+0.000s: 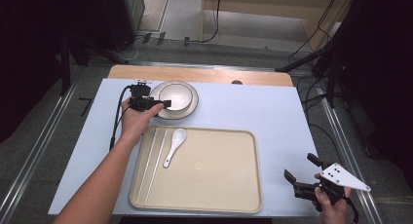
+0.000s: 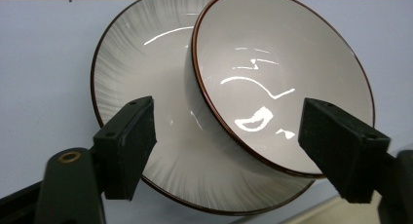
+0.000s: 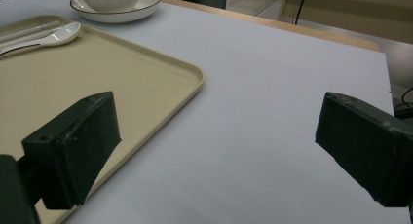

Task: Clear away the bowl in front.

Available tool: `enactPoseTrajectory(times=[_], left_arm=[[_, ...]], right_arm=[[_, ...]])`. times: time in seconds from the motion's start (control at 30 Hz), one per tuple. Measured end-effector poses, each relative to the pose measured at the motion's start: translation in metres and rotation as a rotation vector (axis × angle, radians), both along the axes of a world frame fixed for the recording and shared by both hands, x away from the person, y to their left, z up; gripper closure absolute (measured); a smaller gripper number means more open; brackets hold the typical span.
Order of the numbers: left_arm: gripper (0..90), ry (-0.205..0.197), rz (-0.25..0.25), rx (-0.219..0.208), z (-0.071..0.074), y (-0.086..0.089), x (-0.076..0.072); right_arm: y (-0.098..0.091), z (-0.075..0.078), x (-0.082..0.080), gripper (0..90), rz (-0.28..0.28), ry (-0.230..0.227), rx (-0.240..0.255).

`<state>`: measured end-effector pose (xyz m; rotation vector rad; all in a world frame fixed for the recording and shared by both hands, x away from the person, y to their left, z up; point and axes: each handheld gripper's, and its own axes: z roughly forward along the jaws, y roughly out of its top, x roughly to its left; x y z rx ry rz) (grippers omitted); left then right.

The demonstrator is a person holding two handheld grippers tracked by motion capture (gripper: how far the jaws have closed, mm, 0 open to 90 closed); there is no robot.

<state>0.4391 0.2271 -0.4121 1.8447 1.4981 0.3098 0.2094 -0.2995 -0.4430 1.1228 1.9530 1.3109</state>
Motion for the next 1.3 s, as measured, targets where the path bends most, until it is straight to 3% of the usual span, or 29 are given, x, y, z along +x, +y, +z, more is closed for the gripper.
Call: enactPoseTrajectory(times=[0.23, 0.53, 0.93, 1.3], left_arm=[[32.9, 0.045, 0.017, -0.013, -0.003, -0.002, 0.009], [46.3, 0.101, 0.077, -0.051, -0.009, -0.001, 0.017], [56.2, 0.187, 0.15, -0.073, -0.016, -0.002, 0.026], [64.1, 0.203, 0.193, -0.07, -0.017, -0.007, 0.03]], right_arm=[[0.0, 0.0, 0.0, 2.6, 0.003, 0.0, 0.002], [-0.001, 0.0, 0.0, 2.6, -0.001, 0.0, 0.003], [-0.002, -0.001, 0.0, 2.6, -0.003, 0.003, 0.001], [-0.001, -0.001, 0.001, 2.7, -0.005, 0.005, 0.001]])
